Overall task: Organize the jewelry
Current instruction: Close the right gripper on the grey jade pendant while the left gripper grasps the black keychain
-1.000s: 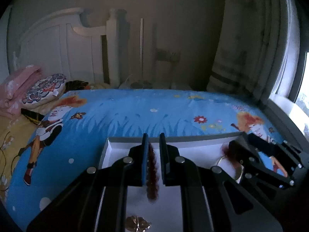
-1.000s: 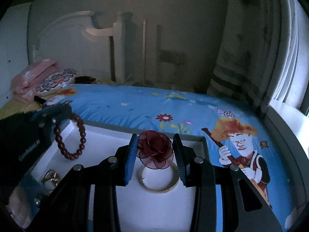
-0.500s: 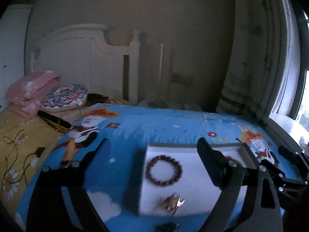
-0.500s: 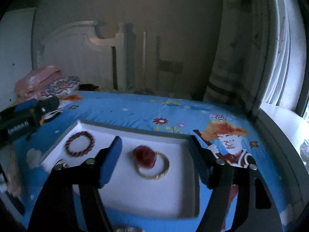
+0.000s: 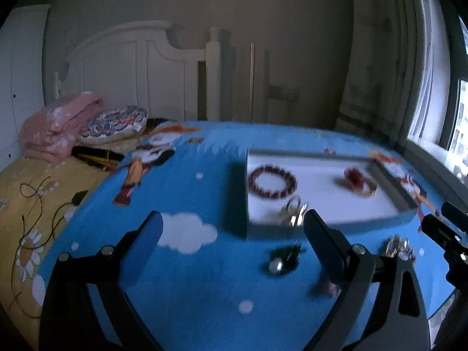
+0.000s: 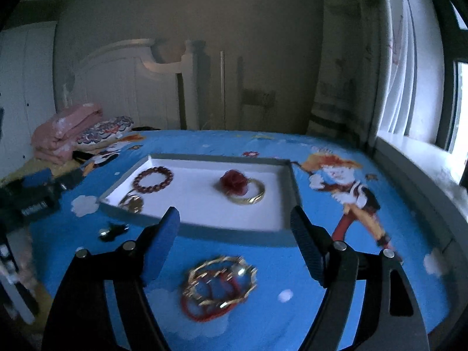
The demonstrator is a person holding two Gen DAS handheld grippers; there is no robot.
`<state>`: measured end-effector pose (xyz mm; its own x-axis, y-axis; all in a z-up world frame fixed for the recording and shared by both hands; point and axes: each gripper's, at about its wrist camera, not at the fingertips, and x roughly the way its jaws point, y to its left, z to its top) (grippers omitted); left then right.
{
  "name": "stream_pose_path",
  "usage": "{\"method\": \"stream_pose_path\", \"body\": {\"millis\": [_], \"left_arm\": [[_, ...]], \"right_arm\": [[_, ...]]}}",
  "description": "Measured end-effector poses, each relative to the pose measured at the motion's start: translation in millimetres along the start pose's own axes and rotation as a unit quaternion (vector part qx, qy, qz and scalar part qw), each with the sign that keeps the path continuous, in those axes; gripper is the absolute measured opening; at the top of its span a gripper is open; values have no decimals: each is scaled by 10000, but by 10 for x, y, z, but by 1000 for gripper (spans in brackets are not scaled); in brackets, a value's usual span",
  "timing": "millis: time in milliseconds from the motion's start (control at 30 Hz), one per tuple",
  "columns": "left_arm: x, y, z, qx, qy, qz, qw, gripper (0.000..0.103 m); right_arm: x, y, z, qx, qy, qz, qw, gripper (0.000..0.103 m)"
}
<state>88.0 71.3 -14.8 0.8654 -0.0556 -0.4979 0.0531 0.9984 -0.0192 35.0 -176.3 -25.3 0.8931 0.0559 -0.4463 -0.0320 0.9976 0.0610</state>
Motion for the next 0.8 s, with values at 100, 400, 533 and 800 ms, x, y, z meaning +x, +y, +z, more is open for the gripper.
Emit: {"method": "stream_pose_path", "body": {"millis": [100, 400, 533, 800], "left_arm": [[-5, 66, -162, 31, 54, 144, 9999, 94], [65, 284, -406, -20, 356, 211, 9991, 94], [68, 335, -413, -23, 356, 240, 9991, 94], [96, 367, -483, -16, 461, 254, 9986, 94]], "right_arm": [[-10, 147, -144, 97, 75, 75, 9999, 74], [159, 743, -344, -555, 365, 467, 9967, 74], [272, 868, -392, -673, 457, 528, 9953, 74], [421, 987, -390, -628, 556, 444, 9955, 74]]}}
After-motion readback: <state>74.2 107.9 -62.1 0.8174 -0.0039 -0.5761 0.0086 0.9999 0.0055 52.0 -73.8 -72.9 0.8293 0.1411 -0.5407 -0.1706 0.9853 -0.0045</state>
